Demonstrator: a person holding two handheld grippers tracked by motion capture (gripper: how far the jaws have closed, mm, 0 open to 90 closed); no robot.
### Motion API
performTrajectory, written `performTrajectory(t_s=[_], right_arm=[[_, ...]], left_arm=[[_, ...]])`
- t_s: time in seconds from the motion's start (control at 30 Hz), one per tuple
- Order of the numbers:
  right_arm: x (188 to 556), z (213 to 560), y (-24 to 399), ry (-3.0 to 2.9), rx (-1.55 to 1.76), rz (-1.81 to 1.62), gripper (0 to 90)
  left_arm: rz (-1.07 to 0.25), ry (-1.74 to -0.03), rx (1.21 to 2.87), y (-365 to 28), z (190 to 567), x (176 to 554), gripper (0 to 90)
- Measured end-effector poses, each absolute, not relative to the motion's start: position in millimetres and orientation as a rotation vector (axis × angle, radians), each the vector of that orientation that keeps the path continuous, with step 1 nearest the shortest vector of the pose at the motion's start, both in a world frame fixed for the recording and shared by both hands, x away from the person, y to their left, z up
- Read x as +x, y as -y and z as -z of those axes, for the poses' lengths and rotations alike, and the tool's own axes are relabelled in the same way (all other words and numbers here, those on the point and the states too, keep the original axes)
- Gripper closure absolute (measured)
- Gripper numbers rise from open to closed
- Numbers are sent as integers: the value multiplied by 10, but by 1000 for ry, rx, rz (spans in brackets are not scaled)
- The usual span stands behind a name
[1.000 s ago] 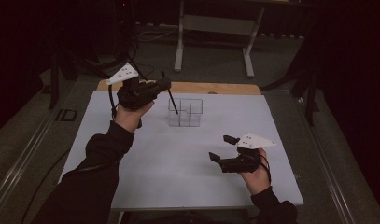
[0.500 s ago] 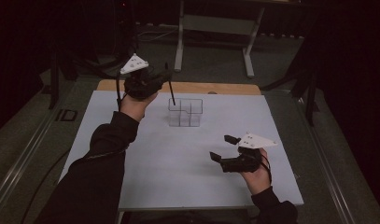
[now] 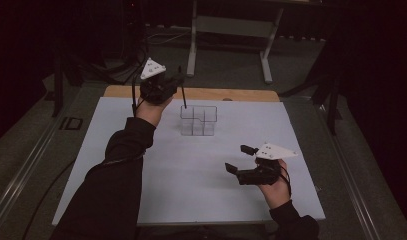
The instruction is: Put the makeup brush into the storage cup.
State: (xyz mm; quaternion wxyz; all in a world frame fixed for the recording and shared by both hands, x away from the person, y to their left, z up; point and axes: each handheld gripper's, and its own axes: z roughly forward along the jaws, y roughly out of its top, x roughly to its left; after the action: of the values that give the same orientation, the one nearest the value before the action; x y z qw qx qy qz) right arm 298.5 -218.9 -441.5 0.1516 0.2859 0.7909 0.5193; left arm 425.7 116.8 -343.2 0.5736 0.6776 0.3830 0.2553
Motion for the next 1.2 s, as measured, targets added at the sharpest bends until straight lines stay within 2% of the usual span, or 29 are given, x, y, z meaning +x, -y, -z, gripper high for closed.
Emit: performTrajectory(t_s=[0.67, 1.2], right_arm=[[2978, 4438, 2192, -2284, 811, -1490, 149], [2976, 4442, 2193, -2289, 815, -1491, 150]], left_arm=[[-661, -912, 1609, -1050, 3877, 4473, 861], [-640, -962, 1602, -1043, 4108, 4514, 859]])
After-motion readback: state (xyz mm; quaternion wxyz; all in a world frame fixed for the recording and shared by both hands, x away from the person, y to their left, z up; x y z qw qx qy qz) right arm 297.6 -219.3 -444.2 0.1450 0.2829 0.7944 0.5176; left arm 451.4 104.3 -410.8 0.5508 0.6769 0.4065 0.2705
